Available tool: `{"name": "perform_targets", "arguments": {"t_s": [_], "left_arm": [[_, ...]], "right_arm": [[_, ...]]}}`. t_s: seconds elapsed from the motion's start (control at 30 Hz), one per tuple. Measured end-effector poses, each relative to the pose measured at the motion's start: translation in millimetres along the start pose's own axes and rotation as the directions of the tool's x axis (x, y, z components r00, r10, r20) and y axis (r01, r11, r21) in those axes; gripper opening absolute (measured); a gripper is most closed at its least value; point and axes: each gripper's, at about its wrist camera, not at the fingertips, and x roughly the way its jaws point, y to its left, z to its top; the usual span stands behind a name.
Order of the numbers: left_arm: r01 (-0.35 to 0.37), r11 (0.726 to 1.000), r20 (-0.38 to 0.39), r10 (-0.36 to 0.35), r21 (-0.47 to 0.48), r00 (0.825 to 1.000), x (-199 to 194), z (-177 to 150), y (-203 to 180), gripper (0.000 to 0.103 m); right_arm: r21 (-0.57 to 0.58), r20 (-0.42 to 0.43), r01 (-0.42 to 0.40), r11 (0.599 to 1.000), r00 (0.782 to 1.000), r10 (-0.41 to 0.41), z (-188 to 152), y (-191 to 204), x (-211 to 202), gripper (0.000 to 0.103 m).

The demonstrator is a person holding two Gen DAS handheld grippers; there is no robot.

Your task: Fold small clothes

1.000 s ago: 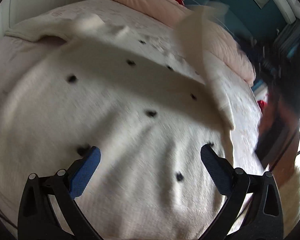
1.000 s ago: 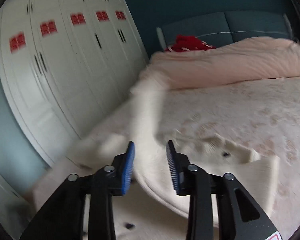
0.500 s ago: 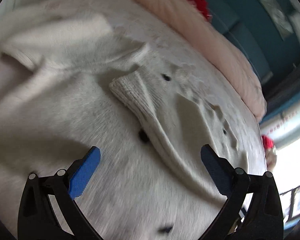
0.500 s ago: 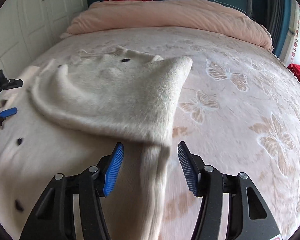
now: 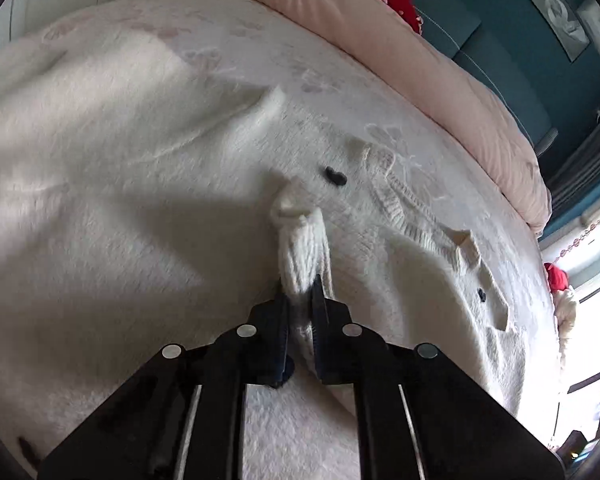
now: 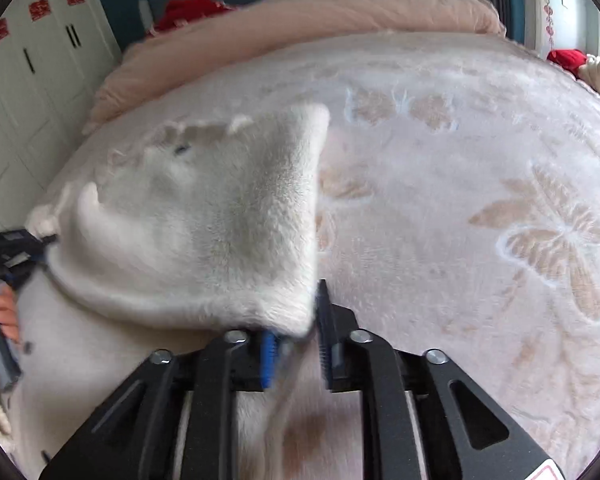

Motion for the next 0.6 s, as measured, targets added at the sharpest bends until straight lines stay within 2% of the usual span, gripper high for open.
{"name": "perform_targets", "arguments": {"t_s": [0.07, 0.1, 0.13, 0.2, 0.27, 0.3, 0.37, 0.4, 0.43, 0.5, 0.57, 0.6], "left_arm": [[0.034, 0.999, 0.008, -0.034, -0.009, 0.999, -10.0, 1.3, 1.9, 0.022], [0.057, 0.998, 0.010, -0.057, -0.031, 0.998, -16.1, 3.2, 4.0, 0.045], [0.062, 0.997, 0.023, -0.061, -0.046, 0.998, -19.9, 5.7, 5.2, 0.062], [0.041, 0.997, 0.050, -0.038, -0.063, 0.998, -20.3, 14.6, 5.0, 0.071], [0.042, 0.995, 0.026, -0.040, -0.085, 0.999, -10.3, 22.5, 3.1, 0.074], [0.045, 0.992, -0.010, -0.047, -0.115, 0.999, 1.4, 25.4, 4.0, 0.073], [0.033, 0.990, -0.033, -0.037, -0.134, 0.999, 9.8, 27.7, 7.8, 0.065], [0.028, 0.994, -0.039, -0.032, -0.103, 0.999, 12.0, 29.3, 3.7, 0.046], [0.041, 0.997, -0.061, -0.045, -0.072, 0.997, 17.5, 31.1, 1.9, 0.020], [0.060, 0.997, -0.082, -0.063, -0.039, 0.995, 18.2, 34.7, 1.3, 0.013], [0.104, 0.994, -0.040, -0.105, -0.012, 0.994, 6.7, 38.8, 0.2, 0.010], [0.122, 0.993, -0.019, -0.122, 0.002, 0.992, 0.7, 40.9, -1.9, 0.010]], "right_arm": [[0.008, 0.013, -0.003, 1.000, 1.000, 0.003, 1.6, -1.4, -21.1, 0.045], [0.012, 0.032, -0.024, 1.000, 0.999, 0.024, 3.0, -2.2, -30.4, 0.046], [0.017, 0.054, -0.047, 0.999, 0.997, 0.046, 6.4, -2.8, -39.2, 0.048], [0.022, 0.062, -0.063, 0.998, 0.996, 0.061, 18.4, -1.6, -40.0, 0.058], [0.013, 0.056, -0.078, 0.997, 0.995, 0.078, 37.7, 3.1, -27.5, 0.060], [0.007, 0.045, -0.089, 0.996, 0.995, 0.089, 50.1, 8.1, -16.0, 0.063], [0.010, 0.023, -0.098, 0.995, 0.995, 0.098, 69.4, 12.3, -1.1, 0.063], [0.017, 0.026, -0.110, 0.994, 0.994, 0.110, 76.5, 11.3, 3.3, 0.067], [0.025, 0.023, -0.128, 0.992, 0.992, 0.127, 84.1, 12.1, 10.2, 0.069], [0.046, 0.013, -0.106, 0.993, 0.994, 0.105, 95.4, 9.5, 26.5, 0.070], [0.091, -0.028, -0.046, 0.995, 0.998, 0.049, 103.7, 1.5, 50.4, 0.068], [0.115, -0.052, -0.034, 0.993, 0.998, 0.040, 103.8, -1.3, 59.3, 0.044]]}}
